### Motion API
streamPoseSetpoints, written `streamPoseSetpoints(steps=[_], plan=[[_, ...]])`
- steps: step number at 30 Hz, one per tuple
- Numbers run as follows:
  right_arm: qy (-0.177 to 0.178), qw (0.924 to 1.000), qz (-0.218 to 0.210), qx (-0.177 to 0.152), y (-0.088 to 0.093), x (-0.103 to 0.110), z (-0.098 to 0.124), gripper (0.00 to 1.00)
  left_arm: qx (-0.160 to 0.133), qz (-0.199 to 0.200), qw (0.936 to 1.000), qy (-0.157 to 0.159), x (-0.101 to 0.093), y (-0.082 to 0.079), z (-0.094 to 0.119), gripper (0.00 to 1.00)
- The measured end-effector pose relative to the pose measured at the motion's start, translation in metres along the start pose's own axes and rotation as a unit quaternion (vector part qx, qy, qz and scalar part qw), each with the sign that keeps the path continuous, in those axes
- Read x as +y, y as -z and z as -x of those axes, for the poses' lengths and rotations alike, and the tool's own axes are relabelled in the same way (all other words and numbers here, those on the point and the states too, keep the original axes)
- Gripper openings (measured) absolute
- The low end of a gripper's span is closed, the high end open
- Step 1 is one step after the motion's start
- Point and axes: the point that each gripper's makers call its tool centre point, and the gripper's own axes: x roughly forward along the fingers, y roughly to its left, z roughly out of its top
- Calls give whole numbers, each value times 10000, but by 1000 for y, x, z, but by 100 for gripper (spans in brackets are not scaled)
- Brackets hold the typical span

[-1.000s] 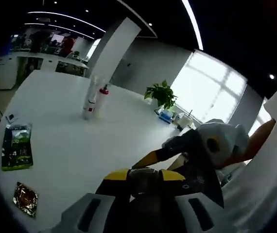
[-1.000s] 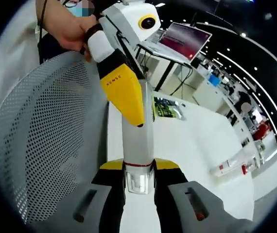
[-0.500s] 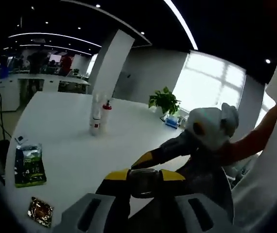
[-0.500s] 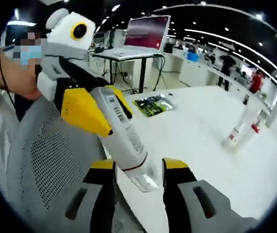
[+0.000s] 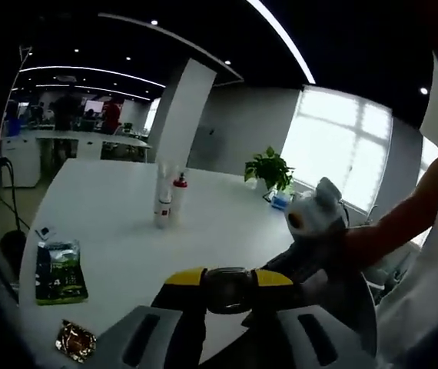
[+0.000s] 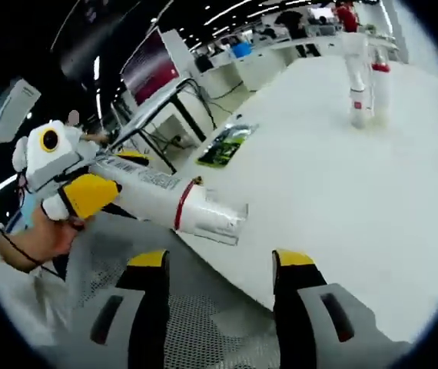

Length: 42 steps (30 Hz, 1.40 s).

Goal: Arrange the skincare products in the storage area until every visible bottle or jar stands upright without overlapping.

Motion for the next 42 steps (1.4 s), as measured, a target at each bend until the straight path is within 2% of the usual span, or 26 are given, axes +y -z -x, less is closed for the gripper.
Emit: streamPoseSetpoints(steps=[2,4,5,6,7,8,9,10,12,13,14,15,17,18,19,21,24,28,29,34,35,36,37,39,40,42], plan=[[-169,9984,-536,-94,-2,1,3,61,-113,23,9999,-31,2,-4,2,21],[-502,9921,-1126,-238,-6,7,6,66,-178,87,9998,-34,4,-6,3,21],[-786,9827,-1635,-366,-9,12,11,66,-221,105,9997,-39,4,-8,4,21],[-958,9757,-1939,-343,-10,15,14,64,-264,135,9996,-36,5,-10,5,21],[-1104,9710,-2085,-397,-13,16,17,64,-305,135,9994,-52,5,-11,5,21],[-1309,9615,-2316,-683,-25,18,20,64,-336,130,9993,-57,5,-12,5,21],[-1379,9582,-2396,-732,-27,19,21,65,-347,150,9993,-54,5,-13,6,21],[-1555,9501,-2593,-761,-31,22,25,68,-390,153,9991,-85,6,-14,6,21],[-1761,9404,-2809,-761,-36,27,27,73,-388,242,9989,-87,7,-14,5,21],[-1940,9267,-3136,-719,-39,32,27,74,-405,276,9988,-97,8,-15,5,21],[-2073,9169,-3337,-704,-41,36,27,75,-388,371,9986,-41,7,-15,5,21],[-2218,9004,-3652,-822,-47,41,25,75,-418,359,9985,-21,7,-16,5,21],[-2418,8874,-3864,-689,-45,51,21,75,-391,372,9985,93,2,-14,5,21],[-2460,8853,-3894,-646,-44,55,17,73,-384,322,9987,137,0,-14,5,21],[-2425,8871,-3874,-644,-43,56,13,70,-351,291,9988,180,-2,-13,5,21],[-2487,8815,-3973,-568,-42,66,7,61,-305,201,9991,227,-6,-11,3,21],[-2530,8764,-4047,-637,-48,64,0,54,-203,72,9993,296,-11,-7,1,21],[-2433,8782,-4066,-653,-49,56,-3,40,-179,-17,9993,335,-14,-6,1,21],[-2450,8740,-4135,-710,-51,54,-2,40,-157,-3,9994,320,-12,-5,1,21],[-2404,8677,-4287,-750,-51,50,0,34,-113,-11,9993,362,-14,-4,-1,22],[-2443,8621,-4375,-756,-53,49,3,30,-25,-56,9994,355,-15,0,-2,22],[-2349,8639,-4381,-809,-55,47,4,29,88,-274,9993,229,-12,4,-3,22],[-2302,8745,-4172,-903,-58,45,5,27,107,-365,9991,179,-13,5,-4,22],[-2384,8775,-4026,-1054,-66,46,9,24,181,-332,9990,229,-16,9,-7,22],[-2334,8870,-3847,-1042,-67,42,9,23,158,-286,9991,271,-16,8,-7,22],[-2313,9009,-3494,-1133,-74,44,14,21,235,-30,9988,435,-19,10,-8,23]])
